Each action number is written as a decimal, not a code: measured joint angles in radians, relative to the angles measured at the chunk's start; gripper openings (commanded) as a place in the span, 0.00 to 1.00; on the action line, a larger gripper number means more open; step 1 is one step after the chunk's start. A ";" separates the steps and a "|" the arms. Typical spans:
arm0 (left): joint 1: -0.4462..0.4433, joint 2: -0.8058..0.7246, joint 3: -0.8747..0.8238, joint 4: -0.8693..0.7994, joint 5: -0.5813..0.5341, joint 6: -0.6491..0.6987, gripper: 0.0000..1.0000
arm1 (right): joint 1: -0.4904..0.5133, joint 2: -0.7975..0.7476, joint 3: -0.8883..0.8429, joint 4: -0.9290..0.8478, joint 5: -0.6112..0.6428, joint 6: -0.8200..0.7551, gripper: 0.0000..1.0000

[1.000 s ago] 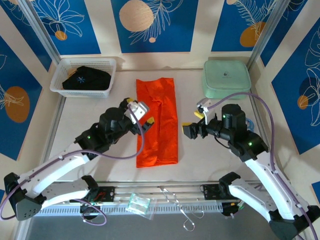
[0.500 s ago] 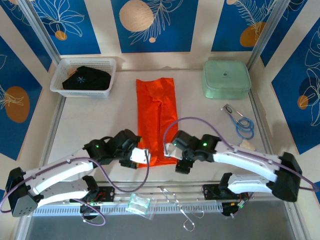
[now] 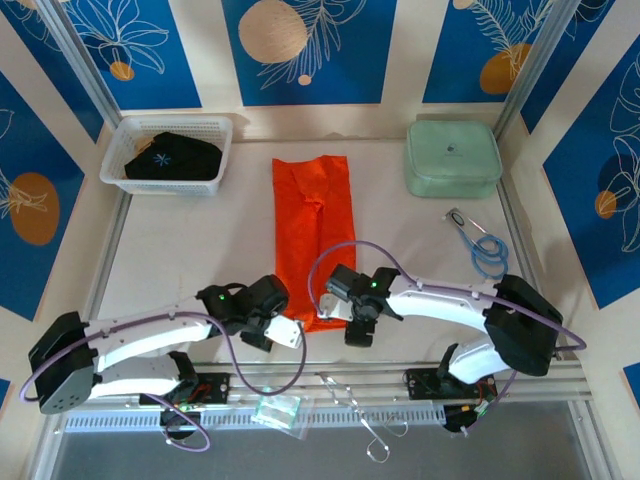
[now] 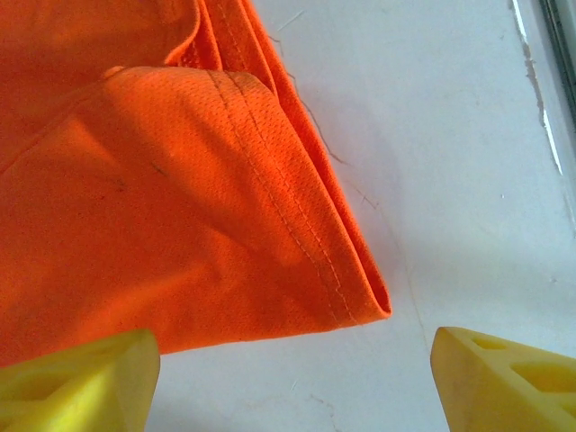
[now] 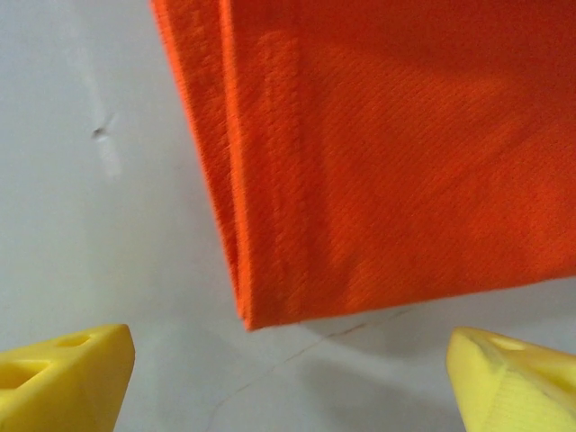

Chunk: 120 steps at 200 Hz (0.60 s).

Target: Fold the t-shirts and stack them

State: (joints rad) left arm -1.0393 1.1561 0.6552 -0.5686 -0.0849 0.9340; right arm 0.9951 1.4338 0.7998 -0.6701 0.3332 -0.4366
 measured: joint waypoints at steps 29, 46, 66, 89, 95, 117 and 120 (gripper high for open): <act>0.000 0.040 -0.001 0.012 0.000 0.007 0.79 | -0.031 0.028 -0.001 0.057 -0.006 -0.031 0.90; 0.000 0.055 -0.008 0.022 0.000 0.009 0.78 | -0.044 0.030 -0.006 0.090 -0.017 -0.047 0.89; 0.000 0.071 -0.026 0.047 0.000 0.011 0.77 | -0.055 0.030 -0.017 0.127 -0.032 -0.061 0.87; 0.000 0.092 -0.044 0.080 0.000 0.011 0.77 | -0.061 0.031 -0.025 0.147 -0.061 -0.074 0.84; 0.000 0.098 -0.046 0.089 0.000 0.011 0.76 | -0.061 0.032 -0.026 0.148 -0.068 -0.076 0.83; 0.002 0.116 -0.047 0.117 0.004 0.011 0.76 | -0.061 0.055 -0.026 0.146 -0.092 -0.084 0.79; 0.003 0.118 -0.047 0.122 0.004 0.011 0.75 | -0.061 0.058 -0.026 0.146 -0.095 -0.083 0.78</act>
State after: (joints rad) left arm -1.0367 1.2743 0.6083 -0.4469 -0.0807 0.9451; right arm 0.9344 1.4921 0.7742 -0.5243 0.2386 -0.5198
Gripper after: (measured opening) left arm 0.760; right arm 0.805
